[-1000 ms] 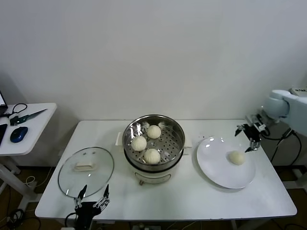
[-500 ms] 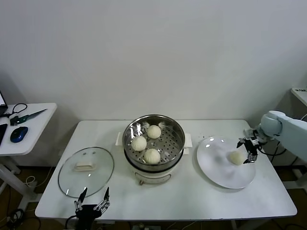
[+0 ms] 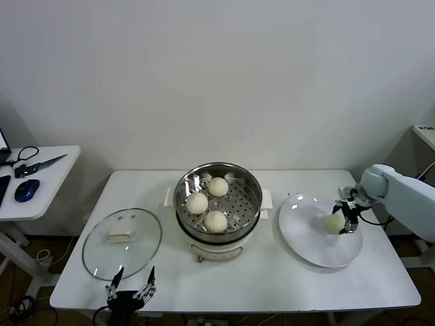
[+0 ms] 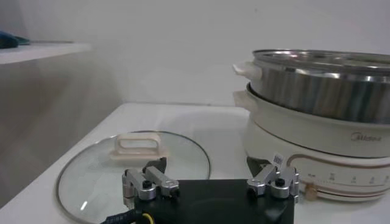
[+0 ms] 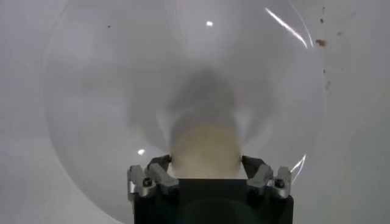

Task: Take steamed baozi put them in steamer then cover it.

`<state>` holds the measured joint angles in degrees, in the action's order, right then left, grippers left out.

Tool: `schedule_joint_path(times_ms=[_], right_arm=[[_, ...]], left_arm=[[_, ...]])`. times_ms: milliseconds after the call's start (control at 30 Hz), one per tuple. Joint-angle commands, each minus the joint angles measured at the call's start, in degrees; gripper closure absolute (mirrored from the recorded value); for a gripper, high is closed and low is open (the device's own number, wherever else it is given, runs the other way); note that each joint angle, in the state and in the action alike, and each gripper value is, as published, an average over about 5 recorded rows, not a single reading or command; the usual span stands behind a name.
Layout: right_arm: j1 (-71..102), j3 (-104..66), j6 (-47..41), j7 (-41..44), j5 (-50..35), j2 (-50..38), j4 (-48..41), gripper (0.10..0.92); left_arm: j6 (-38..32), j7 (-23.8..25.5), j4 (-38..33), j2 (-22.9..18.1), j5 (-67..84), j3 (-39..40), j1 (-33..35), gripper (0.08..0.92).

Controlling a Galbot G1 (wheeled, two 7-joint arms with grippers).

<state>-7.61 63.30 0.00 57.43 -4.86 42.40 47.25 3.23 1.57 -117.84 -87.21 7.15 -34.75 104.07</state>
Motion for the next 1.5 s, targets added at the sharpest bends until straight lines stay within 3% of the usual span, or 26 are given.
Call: schedule_joint_path(times_ms=[33,200,467,700,900,1200,1500], right_arm=[[0.03,-0.57,-1.19,0.04,0.00,0.69,-0.39,0.322],[-12.24,10.00,-3.36,0.28,-6.51,-0.90,5.01,0.337],[-51.37,41.78,-9.24,1.38,-33.69,3.64,24.66,0.338],[-62.52,42.71,-14.33,0.70,-47.22,10.93,36.83,0.338],[-54.83,37.16,-18.23,-4.93,-49.08,16.84,39.95,0.338],[-41.98,34.65,-20.28,-9.90,-44.82,25.90,32.69,0.338],[-34.10,34.64,-21.35,-11.81,-39.91,28.83,27.13,0.338]], left_arm=[[-0.03,-0.03,-0.09,-0.01,0.05,0.01,0.05,0.177],[-0.02,-0.05,-0.33,0.02,0.05,0.03,0.13,0.177],[0.25,-0.01,-0.73,0.37,0.10,0.36,0.03,0.177],[0.53,0.04,-0.79,0.78,0.05,1.38,-0.40,0.177],[0.65,0.10,-1.41,1.10,0.43,1.35,-0.80,0.177],[0.70,0.16,-2.47,1.10,0.42,0.86,-0.80,0.177],[0.13,0.12,-2.81,1.56,0.56,-0.37,-0.52,0.177]])
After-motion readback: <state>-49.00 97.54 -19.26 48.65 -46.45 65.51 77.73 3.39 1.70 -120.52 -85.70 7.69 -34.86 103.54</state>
